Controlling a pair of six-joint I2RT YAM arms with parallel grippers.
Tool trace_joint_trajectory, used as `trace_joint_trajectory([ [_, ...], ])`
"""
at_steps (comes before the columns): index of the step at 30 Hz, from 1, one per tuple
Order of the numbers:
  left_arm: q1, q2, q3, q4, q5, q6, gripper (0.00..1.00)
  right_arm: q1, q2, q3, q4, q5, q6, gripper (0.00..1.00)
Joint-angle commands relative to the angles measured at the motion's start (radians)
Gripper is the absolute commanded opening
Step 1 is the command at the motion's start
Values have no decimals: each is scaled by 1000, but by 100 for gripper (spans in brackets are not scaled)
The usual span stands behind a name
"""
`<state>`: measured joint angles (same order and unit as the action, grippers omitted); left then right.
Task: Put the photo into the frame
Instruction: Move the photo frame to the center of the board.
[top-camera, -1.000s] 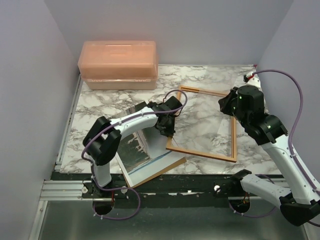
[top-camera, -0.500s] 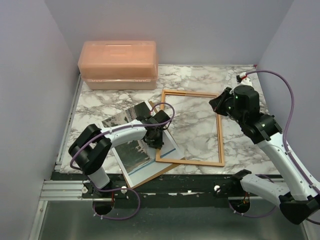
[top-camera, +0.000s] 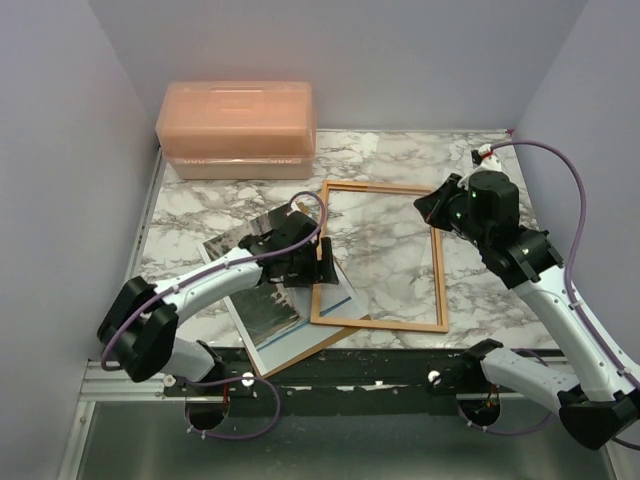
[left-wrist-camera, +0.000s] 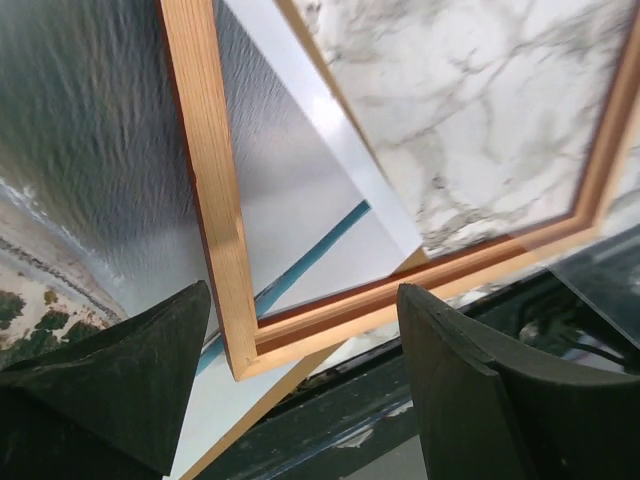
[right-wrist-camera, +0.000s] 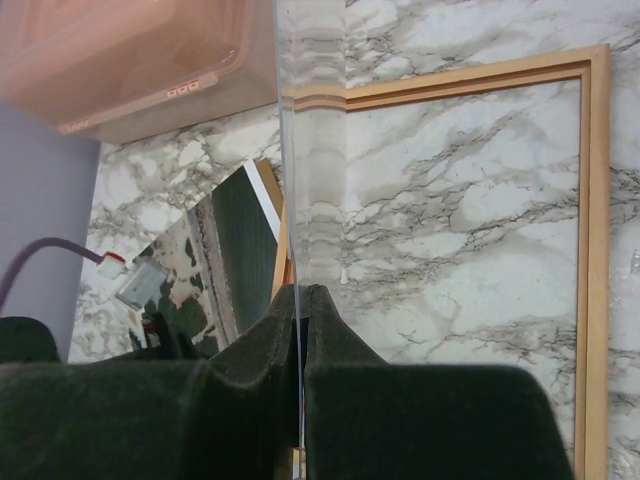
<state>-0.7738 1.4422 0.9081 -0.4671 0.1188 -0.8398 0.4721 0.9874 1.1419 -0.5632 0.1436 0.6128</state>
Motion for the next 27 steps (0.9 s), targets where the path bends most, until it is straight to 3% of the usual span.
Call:
trace_joint_trajectory([
  [1, 78, -127, -34, 59, 88, 34, 77, 2, 29, 52, 29, -101, -4, 0],
  [13, 260, -255, -132, 21, 153, 131, 73, -26, 278, 242, -51, -439, -56, 0],
  [21, 266, -198, -104, -14, 129, 185, 67, -221, 331, 232, 11, -789, -8, 0],
  [27, 251, -61, -49, 28, 127, 174, 62, -361, 341, 189, 14, -931, 7, 0],
])
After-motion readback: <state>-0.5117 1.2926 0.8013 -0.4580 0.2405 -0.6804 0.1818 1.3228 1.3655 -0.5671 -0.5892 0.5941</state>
